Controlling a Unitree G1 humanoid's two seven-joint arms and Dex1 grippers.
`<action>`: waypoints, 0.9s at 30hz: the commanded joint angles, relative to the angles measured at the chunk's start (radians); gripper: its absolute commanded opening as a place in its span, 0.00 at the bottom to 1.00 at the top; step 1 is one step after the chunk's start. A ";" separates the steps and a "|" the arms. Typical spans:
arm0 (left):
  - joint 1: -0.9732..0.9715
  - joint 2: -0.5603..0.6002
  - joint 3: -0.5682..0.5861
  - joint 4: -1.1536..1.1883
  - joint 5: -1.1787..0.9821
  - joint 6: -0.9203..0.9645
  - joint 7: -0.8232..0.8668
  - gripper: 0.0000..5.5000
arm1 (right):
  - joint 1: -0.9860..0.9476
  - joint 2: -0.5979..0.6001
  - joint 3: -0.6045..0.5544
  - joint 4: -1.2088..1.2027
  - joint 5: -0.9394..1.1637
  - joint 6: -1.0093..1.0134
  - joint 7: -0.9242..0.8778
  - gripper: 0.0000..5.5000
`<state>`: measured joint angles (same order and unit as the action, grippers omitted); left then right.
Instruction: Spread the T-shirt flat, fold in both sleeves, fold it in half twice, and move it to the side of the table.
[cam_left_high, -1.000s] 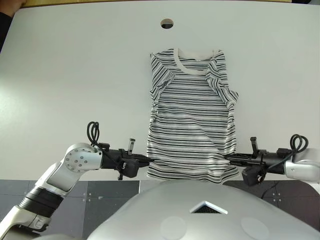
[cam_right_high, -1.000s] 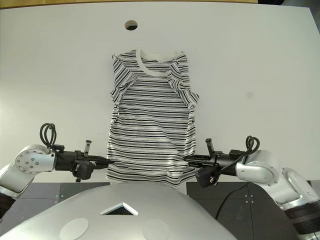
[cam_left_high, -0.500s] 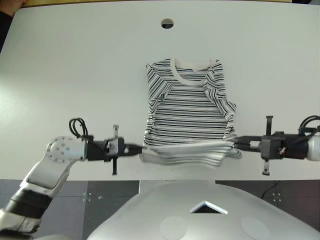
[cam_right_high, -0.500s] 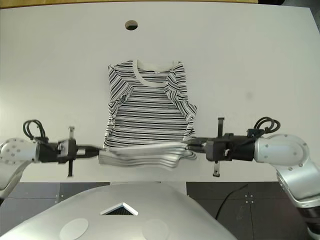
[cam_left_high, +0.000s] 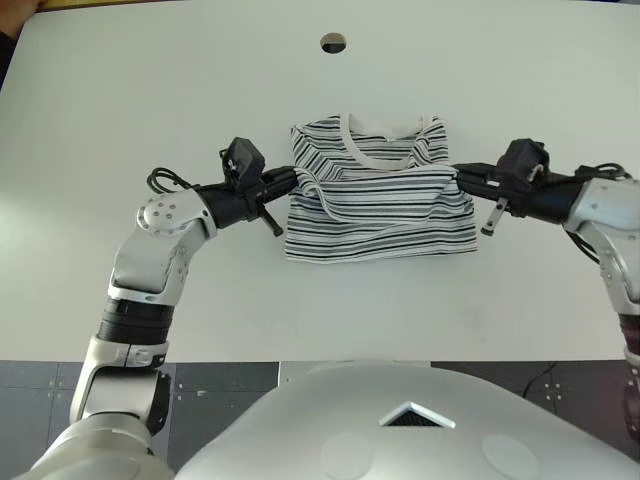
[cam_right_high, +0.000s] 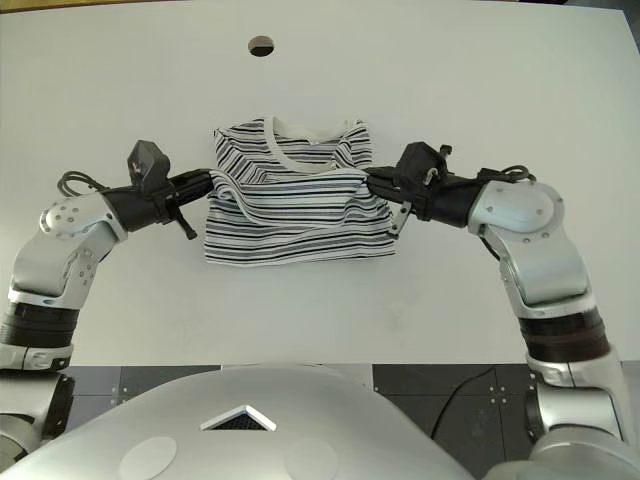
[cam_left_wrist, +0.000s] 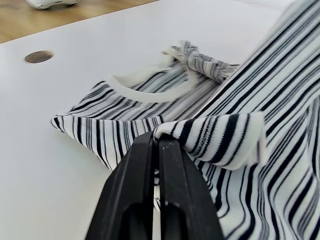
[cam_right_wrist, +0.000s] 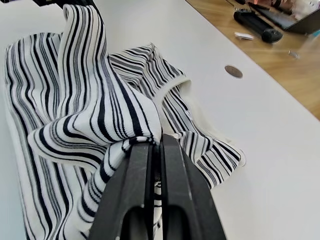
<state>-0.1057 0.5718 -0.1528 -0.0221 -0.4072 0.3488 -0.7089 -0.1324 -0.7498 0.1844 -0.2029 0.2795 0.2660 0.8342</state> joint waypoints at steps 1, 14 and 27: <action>-0.102 -0.084 0.017 0.128 0.039 -0.003 0.044 0.02 | -0.101 0.083 0.027 0.151 -0.040 0.006 -0.008 0.06; -0.306 -0.260 0.147 0.617 0.163 -0.148 0.272 0.02 | -0.306 0.276 -0.058 0.629 -0.172 -0.145 -0.226 0.25; -0.257 -0.292 0.159 0.544 0.188 -0.198 0.213 0.11 | -0.104 0.256 -0.010 0.231 -0.116 -0.331 -0.026 0.12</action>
<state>-0.3798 0.2837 0.0198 0.5537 -0.2243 0.1297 -0.4720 -0.2611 -0.4799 0.1516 0.0703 0.1633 -0.0642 0.7767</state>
